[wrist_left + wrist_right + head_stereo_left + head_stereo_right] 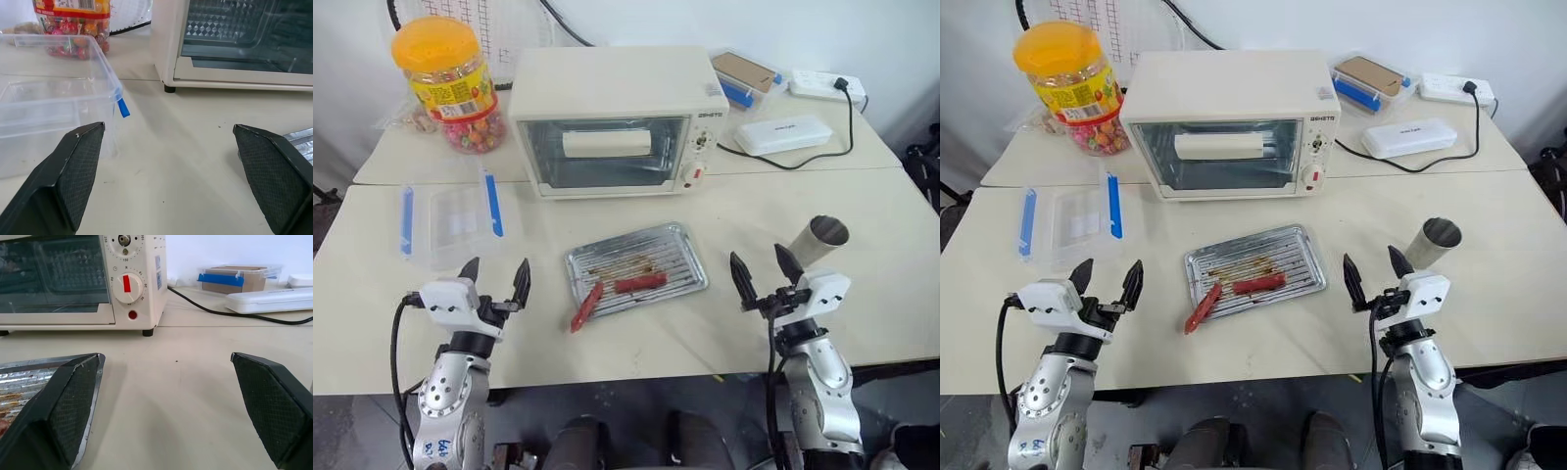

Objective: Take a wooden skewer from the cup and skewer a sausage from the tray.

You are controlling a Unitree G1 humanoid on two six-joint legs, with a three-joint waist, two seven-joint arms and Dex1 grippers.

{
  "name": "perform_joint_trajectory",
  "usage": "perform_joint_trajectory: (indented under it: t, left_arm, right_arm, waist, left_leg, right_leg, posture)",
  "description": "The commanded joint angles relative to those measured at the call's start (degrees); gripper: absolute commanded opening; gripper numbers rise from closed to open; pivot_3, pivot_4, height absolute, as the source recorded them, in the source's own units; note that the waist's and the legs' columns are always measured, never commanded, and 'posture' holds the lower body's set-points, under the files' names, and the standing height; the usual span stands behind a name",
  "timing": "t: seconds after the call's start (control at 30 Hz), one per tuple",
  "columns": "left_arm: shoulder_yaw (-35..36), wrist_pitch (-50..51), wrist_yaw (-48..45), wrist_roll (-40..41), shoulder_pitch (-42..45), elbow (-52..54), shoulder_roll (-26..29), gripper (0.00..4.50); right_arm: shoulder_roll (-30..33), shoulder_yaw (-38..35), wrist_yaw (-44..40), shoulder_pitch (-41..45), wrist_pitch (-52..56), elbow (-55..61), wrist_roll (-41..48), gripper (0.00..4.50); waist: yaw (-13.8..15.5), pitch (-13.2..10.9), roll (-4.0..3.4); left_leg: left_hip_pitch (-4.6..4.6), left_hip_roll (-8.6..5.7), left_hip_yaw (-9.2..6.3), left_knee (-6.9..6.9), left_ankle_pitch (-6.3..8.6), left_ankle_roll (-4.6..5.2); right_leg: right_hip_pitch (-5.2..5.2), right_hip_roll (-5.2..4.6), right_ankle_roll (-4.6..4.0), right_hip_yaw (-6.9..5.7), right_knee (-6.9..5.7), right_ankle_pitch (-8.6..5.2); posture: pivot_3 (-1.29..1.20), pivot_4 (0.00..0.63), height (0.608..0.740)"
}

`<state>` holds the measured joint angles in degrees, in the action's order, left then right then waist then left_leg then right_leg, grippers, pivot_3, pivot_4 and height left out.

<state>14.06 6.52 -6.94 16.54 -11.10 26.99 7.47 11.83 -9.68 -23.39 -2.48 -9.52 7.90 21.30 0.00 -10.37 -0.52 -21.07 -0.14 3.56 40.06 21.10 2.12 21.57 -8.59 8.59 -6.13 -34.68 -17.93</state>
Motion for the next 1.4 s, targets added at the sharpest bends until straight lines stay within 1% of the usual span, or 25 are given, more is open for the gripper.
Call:
perform_joint_trajectory:
  t: [0.03,0.57,0.83,1.13,1.4]
  left_arm:
    - [-0.41,0.28,0.32,0.44,-3.04,4.3,-0.66,4.47]
    - [-2.26,1.97,2.09,-0.13,-6.07,7.86,-2.35,4.47]
    - [-1.02,1.57,1.56,-0.23,-1.38,4.33,-1.29,4.47]
    - [0.28,0.41,-0.2,-0.02,3.11,-0.24,0.67,4.47]
    - [0.17,-2.48,-1.56,0.07,4.83,-4.21,0.69,4.47]
  right_arm:
    - [1.07,-1.02,-0.21,-1.95,0.99,4.03,0.85,4.5]
    - [2.57,-2.01,-0.16,-3.68,4.86,7.31,1.47,4.5]
    - [1.29,-1.04,0.27,-0.9,3.23,4.29,0.07,4.5]
    - [-1.91,-0.29,-0.03,4.45,-2.74,-3.73,-1.28,4.5]
    - [-1.54,-0.48,-0.65,5.21,-4.97,-5.66,-1.9,4.5]
  waist:
    - [-0.04,0.0,0.0]
    - [0.09,0.0,0.0]
    - [0.0,0.0,0.0]
    - [-0.04,0.0,0.0]
    - [-0.04,0.0,0.0]
  left_leg:
    - [0.0,0.01,-0.01,-0.01,0.0,0.0]
    - [-0.01,0.01,0.01,-0.01,0.0,0.0]
    - [0.0,0.0,0.02,-0.01,0.0,0.0]
    - [0.01,0.0,0.02,0.0,0.0,0.01]
    - [0.0,-0.01,0.0,0.0,0.0,0.01]
  right_leg:
    - [0.0,0.0,0.0,0.0,0.0,0.0]
    - [0.0,0.0,0.0,0.02,0.04,0.0]
    - [0.0,0.0,0.0,0.03,0.03,0.0]
    - [0.0,0.01,0.0,0.01,0.0,0.0]
    - [0.0,0.02,0.0,-0.02,0.0,0.0]
  posture:
    - [0.0,0.15,0.74]
    - [0.0,0.15,0.74]
    - [0.0,0.15,0.74]
    - [0.0,0.15,0.74]
    - [0.0,0.15,0.74]
